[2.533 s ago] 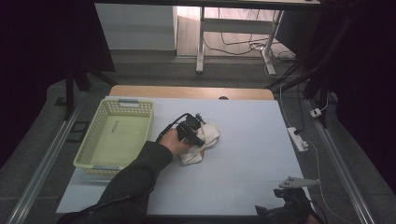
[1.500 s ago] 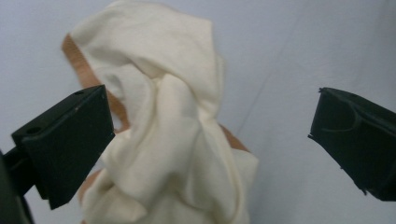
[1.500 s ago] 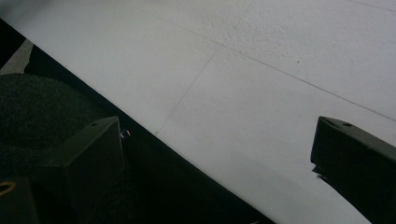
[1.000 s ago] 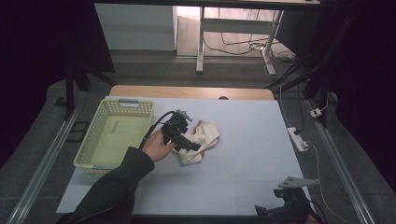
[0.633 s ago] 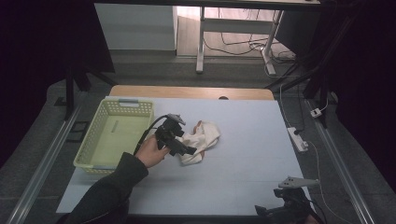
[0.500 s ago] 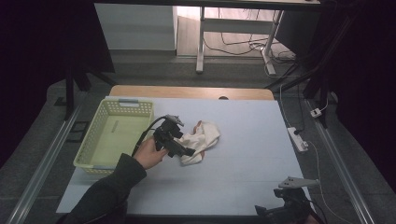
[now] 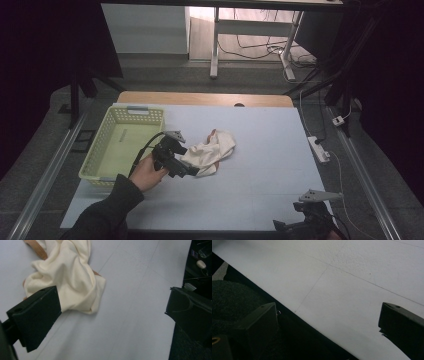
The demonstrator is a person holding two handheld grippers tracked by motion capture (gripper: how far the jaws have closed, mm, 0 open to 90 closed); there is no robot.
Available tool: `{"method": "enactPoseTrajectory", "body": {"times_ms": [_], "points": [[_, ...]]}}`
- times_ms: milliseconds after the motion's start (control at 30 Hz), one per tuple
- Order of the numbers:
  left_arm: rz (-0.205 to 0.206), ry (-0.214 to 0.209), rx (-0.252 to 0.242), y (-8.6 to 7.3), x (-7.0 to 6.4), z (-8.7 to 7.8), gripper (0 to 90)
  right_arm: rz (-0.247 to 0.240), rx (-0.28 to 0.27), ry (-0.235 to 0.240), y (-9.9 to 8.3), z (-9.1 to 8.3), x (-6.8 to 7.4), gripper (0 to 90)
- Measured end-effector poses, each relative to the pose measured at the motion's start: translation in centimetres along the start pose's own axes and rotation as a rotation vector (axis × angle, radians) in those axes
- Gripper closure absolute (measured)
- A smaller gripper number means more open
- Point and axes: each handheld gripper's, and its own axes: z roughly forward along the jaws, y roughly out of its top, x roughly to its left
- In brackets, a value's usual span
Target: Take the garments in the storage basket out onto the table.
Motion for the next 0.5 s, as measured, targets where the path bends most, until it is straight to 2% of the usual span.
{"method": "enactPoseTrajectory", "body": {"times_ms": [300, 500], "points": [[-0.014, 0.007, -0.030, -2.4, -1.0, -2.3, 0.0, 0.001, 0.002, -0.001, 0.0, 0.0, 0.0, 2.4], [-0.057, 0.020, -0.052, -4.9, -1.4, -3.9, 0.0, 0.002, 0.001, -0.004, 0.0, 0.0, 0.1, 2.4]]}}
